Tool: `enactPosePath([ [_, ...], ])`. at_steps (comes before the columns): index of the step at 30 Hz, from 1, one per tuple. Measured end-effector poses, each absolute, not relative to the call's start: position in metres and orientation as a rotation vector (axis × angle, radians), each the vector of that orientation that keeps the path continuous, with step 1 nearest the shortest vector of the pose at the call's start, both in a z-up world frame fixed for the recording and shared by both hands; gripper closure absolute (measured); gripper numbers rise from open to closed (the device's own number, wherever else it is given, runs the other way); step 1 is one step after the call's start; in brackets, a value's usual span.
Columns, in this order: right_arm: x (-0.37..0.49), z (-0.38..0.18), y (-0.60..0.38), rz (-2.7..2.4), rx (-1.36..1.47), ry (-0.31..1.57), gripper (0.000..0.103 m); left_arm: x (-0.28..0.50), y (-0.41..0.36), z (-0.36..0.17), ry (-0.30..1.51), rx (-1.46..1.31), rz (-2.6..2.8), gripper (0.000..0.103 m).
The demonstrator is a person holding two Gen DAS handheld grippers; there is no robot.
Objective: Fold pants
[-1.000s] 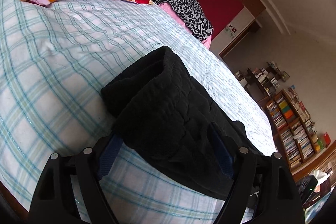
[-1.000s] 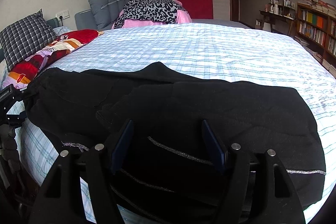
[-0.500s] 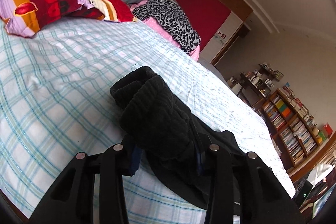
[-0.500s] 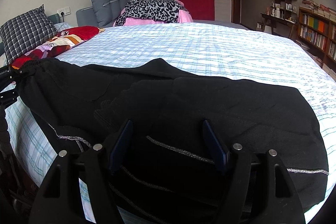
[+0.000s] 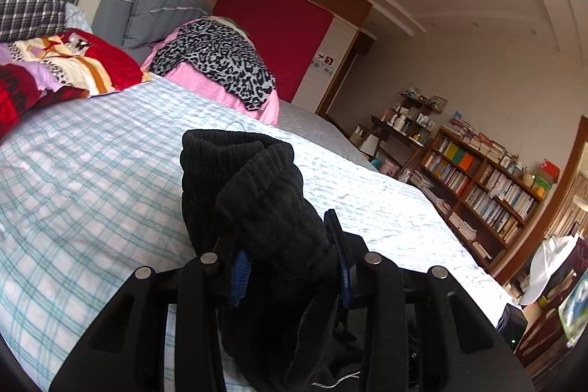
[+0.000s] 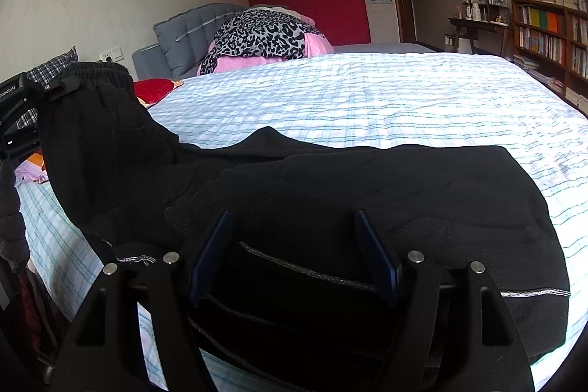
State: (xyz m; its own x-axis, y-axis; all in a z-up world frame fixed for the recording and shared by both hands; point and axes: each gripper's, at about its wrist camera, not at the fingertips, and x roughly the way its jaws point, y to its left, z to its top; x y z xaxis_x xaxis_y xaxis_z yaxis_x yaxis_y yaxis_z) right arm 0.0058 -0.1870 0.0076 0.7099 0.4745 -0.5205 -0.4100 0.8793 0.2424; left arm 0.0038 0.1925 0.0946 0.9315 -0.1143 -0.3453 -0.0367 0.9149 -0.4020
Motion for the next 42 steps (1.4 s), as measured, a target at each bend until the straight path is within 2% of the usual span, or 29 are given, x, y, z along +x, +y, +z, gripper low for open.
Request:
enactPosePath([
  [3,0.005,0.009,-0.202,0.478,0.147,0.594,0.032,0.015,0.162,0.104,0.381,-0.379,-0.093,0.069],
  [7,0.006,0.01,-0.222,0.453,0.189,0.584,0.032,0.032,0.118,0.113,0.401,-0.335,-0.179,0.079],
  [14,0.004,0.0,-0.26,0.424,0.269,0.595,0.032,0.067,0.038,0.101,0.511,-0.252,-0.299,0.08],
  [22,0.004,-0.001,-0.286,0.499,0.388,0.607,0.032,0.077,-0.017,0.058,0.643,-0.156,-0.362,0.079],
  [24,0.003,0.0,-0.293,0.518,0.422,0.613,0.032,0.075,-0.024,0.045,0.678,-0.142,-0.386,0.073],
  [26,0.004,0.001,-0.299,0.535,0.455,0.619,0.032,0.069,-0.028,0.037,0.703,-0.135,-0.436,0.051],
  [34,0.007,0.009,-0.313,0.583,0.56,0.66,0.031,0.039,-0.014,0.051,0.609,-0.079,-0.472,0.042],
  [42,0.015,0.011,-0.302,0.721,0.671,0.733,0.031,0.054,0.024,0.055,0.514,0.048,-0.295,0.042],
])
